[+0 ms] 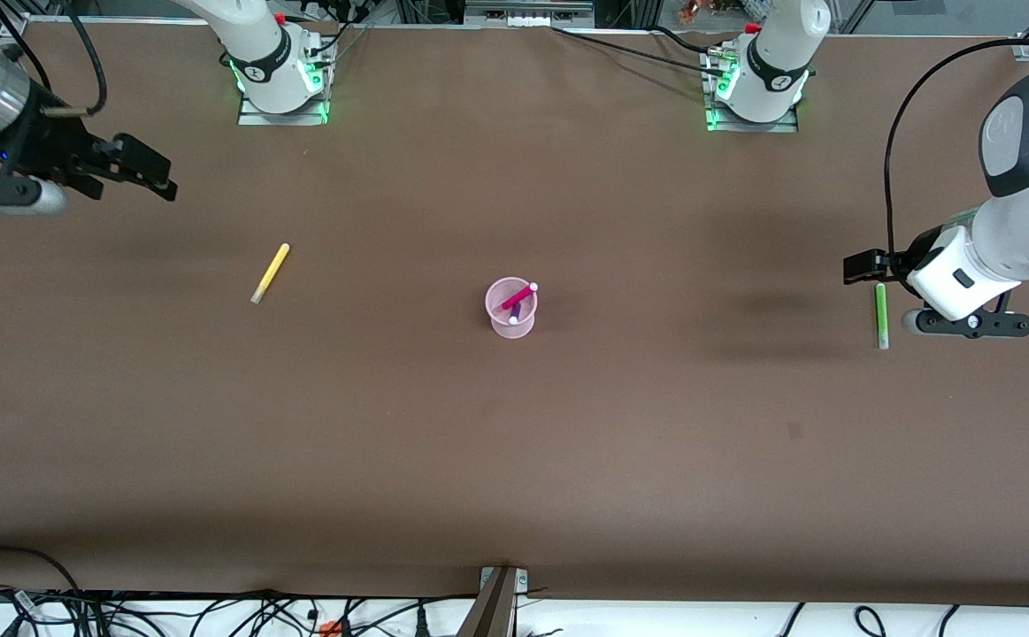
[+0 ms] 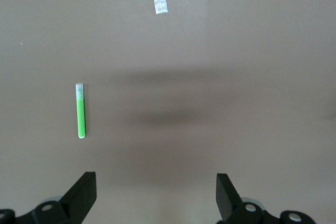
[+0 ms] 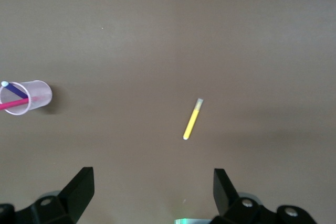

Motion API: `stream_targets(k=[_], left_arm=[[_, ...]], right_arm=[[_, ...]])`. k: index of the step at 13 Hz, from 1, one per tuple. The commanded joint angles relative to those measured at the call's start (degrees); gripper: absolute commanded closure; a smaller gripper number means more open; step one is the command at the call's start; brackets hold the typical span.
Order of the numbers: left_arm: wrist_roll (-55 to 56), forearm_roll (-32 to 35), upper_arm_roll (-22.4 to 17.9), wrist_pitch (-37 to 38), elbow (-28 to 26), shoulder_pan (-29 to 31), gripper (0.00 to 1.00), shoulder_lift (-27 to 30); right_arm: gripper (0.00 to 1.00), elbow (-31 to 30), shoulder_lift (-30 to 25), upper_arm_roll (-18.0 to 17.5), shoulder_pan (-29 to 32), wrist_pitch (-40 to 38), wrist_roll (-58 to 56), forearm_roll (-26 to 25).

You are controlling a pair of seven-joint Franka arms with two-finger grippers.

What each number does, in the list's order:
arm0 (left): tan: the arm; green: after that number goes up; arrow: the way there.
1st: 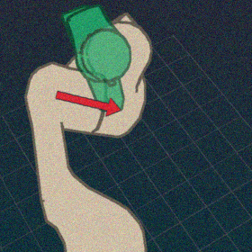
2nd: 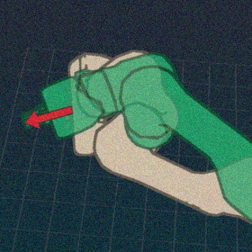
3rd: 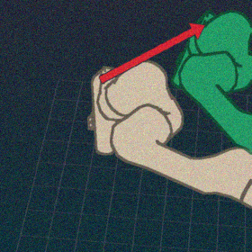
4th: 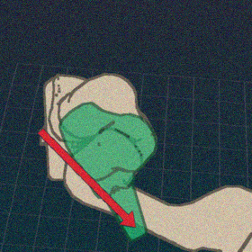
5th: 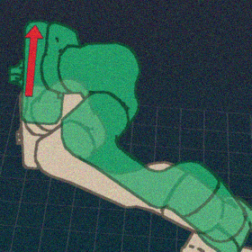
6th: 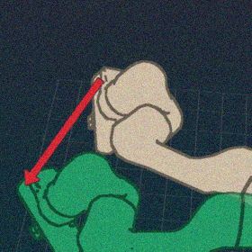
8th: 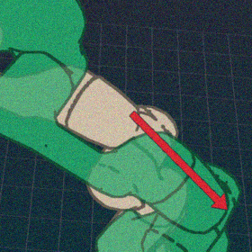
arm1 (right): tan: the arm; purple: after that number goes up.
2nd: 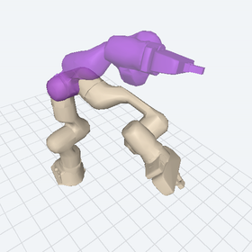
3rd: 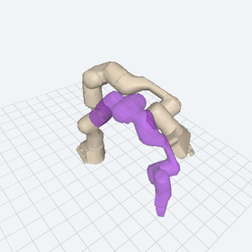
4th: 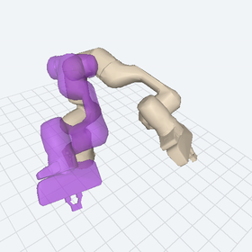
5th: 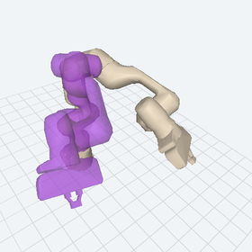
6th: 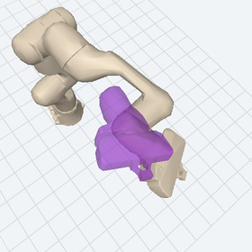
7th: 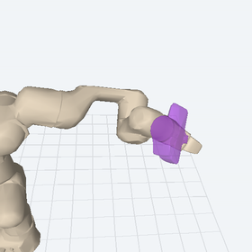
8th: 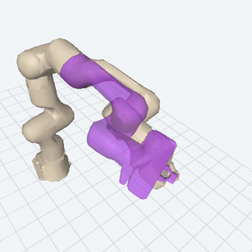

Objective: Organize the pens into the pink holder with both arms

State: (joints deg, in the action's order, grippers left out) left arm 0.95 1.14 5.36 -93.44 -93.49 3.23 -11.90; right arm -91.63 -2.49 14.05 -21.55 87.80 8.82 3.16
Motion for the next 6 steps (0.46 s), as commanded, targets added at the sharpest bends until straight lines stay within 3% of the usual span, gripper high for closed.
stream_targets(k=[1,6], left_arm=[[0.5,0.2,0.4,0.1,0.7,0.0,0.00,-0.2],[0.5,0.2,0.4,0.2,0.7,0.3,0.00,-0.1]], right_arm=[[0.00,-3.6,-2.3,-0.2,-0.2,2.5,-5.8,-1.7],[0.00,-3.1,-1.6,-0.9,2.4,1.6,-8.9,-1.0]])
